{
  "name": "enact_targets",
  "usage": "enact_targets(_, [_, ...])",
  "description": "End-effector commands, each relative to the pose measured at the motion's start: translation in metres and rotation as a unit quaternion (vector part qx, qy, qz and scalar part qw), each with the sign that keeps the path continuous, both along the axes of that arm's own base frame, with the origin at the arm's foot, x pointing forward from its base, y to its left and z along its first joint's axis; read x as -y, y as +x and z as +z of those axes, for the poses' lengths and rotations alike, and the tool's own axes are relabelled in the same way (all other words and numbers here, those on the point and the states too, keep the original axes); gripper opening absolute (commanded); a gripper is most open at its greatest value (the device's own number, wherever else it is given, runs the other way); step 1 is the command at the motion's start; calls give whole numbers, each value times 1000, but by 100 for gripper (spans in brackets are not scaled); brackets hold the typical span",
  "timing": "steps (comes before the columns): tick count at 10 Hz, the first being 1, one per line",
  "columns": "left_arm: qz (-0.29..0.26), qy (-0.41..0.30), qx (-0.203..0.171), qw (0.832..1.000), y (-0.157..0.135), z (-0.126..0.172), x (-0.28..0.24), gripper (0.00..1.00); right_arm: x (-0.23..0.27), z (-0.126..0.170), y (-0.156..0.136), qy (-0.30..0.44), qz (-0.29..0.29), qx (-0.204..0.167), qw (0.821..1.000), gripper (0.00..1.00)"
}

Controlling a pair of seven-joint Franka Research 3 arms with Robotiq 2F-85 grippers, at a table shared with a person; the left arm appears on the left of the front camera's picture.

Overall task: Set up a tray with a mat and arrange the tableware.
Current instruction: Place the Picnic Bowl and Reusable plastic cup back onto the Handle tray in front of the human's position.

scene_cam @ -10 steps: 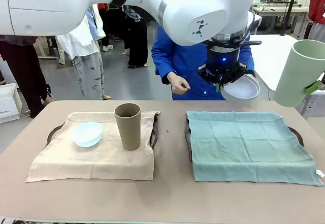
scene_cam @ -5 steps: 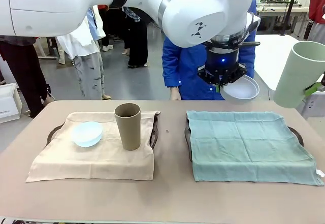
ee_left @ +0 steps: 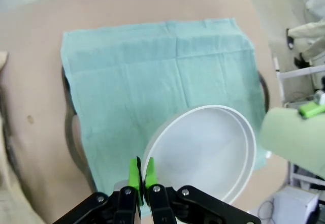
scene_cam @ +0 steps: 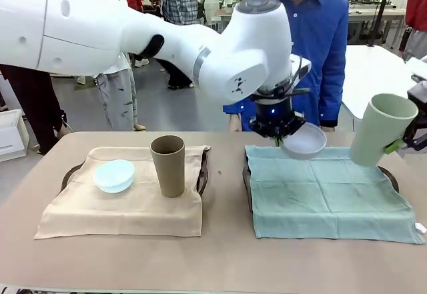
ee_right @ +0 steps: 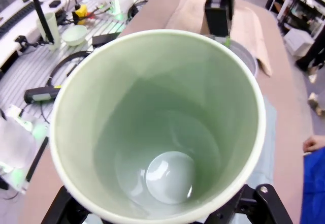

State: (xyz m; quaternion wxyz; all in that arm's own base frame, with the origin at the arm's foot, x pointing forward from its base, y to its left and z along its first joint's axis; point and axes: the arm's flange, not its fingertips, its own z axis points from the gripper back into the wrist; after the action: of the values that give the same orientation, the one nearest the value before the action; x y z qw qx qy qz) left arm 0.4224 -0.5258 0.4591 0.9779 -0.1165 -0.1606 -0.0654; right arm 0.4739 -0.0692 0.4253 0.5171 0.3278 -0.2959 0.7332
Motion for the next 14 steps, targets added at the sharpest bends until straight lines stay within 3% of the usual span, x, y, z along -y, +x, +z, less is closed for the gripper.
enact_targets(1, [-9,-2,-24,1000,-1,-15,-8,4,0,-10,23,4,18,12,1000,84])
enact_targets(3, [-6,16,-38,999,1,-33,-8,4,-3,-37,40,6,18,-11,1000,84])
enact_targets(6, [-21,21,-20,999,8,-53,-6,4,-5,-64,54,7,16,-38,999,84])
enact_targets(8, [-32,20,-1,999,14,-62,-5,4,-6,-72,58,3,18,-41,999,84])
enact_targets(14, [-42,20,0,999,27,-80,2,4,-17,-100,65,-13,5,-58,998,84])
